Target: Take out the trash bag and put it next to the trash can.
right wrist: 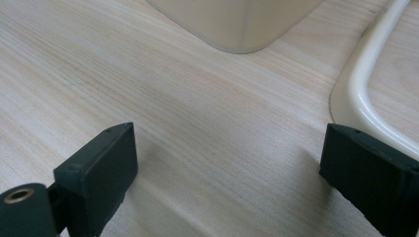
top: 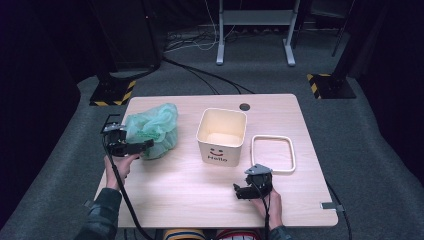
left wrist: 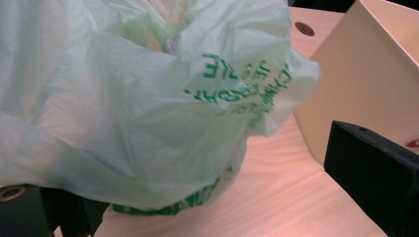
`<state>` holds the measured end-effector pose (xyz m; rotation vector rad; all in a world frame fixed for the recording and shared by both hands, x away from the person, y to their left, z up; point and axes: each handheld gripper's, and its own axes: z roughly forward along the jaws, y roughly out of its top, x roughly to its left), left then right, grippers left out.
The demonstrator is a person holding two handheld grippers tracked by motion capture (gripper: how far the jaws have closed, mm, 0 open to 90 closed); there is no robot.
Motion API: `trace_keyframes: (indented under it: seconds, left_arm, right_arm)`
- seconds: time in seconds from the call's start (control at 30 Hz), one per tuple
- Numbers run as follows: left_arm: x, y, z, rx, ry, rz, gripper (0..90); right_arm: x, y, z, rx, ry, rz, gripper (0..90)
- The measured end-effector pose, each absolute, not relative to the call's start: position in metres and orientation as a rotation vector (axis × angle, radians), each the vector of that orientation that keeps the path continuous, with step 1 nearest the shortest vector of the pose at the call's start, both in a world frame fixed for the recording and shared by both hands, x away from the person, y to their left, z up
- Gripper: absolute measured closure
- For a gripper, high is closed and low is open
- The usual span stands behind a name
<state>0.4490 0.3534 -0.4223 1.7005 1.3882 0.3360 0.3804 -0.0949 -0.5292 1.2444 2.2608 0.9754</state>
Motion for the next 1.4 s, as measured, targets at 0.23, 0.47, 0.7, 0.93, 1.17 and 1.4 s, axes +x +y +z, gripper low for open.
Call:
trace_keyframes:
  seconds: [0.23,0.47,0.7,0.93,1.17,1.4]
  left_arm:
    - [0.432,0.352,-0.427,1.724,1.362,0.361,0.9]
    - [0.414,0.349,-0.433,1.735,1.352,0.368,0.0]
    - [0.397,0.344,-0.443,1.782,1.316,0.378,0.0]
    - [0.383,0.335,-0.468,1.850,1.316,0.403,0.0]
    - [0.378,0.327,-0.507,1.919,1.364,0.417,0.0]
    - [0.381,0.321,-0.521,1.963,1.374,0.451,0.0]
  right_arm:
    - [0.380,-0.095,-0.529,1.244,2.263,0.976,6.5]
    - [0.380,-0.095,-0.529,1.243,2.263,0.976,6.6]
    - [0.380,-0.096,-0.529,1.237,2.267,0.977,6.7]
    - [0.378,-0.099,-0.526,1.233,2.267,1.022,7.2]
    - [0.372,-0.109,-0.521,1.232,2.248,1.037,8.0]
    - [0.371,-0.125,-0.510,1.243,2.202,1.054,8.7]
